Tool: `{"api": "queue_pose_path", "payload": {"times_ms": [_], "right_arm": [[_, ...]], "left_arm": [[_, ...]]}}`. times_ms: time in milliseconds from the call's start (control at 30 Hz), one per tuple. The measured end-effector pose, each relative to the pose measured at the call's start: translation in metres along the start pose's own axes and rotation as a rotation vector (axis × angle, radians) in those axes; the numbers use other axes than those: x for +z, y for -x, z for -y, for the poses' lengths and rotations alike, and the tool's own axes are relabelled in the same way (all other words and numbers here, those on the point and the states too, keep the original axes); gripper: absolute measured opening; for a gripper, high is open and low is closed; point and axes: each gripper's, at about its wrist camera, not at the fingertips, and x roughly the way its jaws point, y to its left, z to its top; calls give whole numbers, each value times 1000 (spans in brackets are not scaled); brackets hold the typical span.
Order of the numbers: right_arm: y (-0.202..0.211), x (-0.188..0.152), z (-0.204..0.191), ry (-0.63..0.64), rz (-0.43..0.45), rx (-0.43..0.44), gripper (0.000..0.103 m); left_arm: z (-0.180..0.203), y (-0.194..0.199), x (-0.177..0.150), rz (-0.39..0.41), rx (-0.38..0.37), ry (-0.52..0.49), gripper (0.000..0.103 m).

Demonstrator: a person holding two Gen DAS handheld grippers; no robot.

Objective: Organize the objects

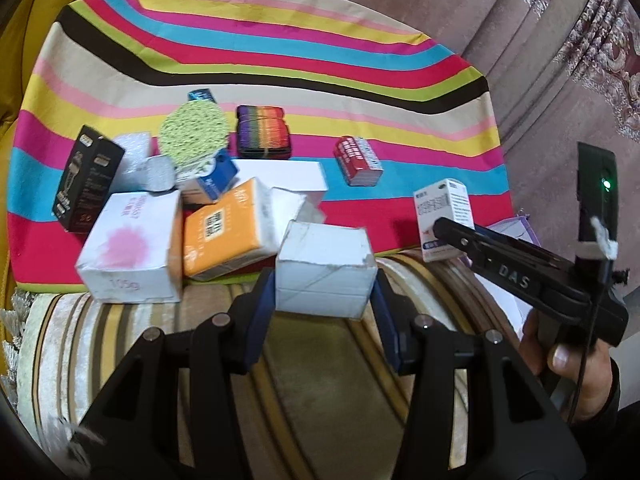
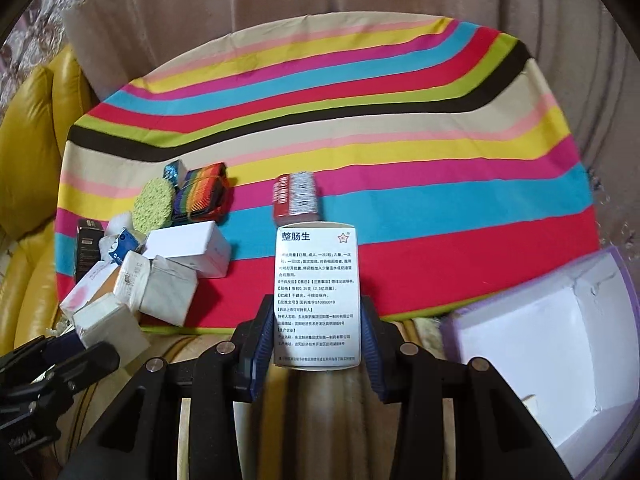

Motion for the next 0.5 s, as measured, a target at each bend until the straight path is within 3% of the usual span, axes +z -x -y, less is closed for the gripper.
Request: {"api": "queue_pose_path", "payload": {"times_ms": [500], "right_arm": [[31, -25, 72, -190, 32, -66, 41]], "left_arm": [[62, -30, 12, -41, -80, -90, 52]]}}
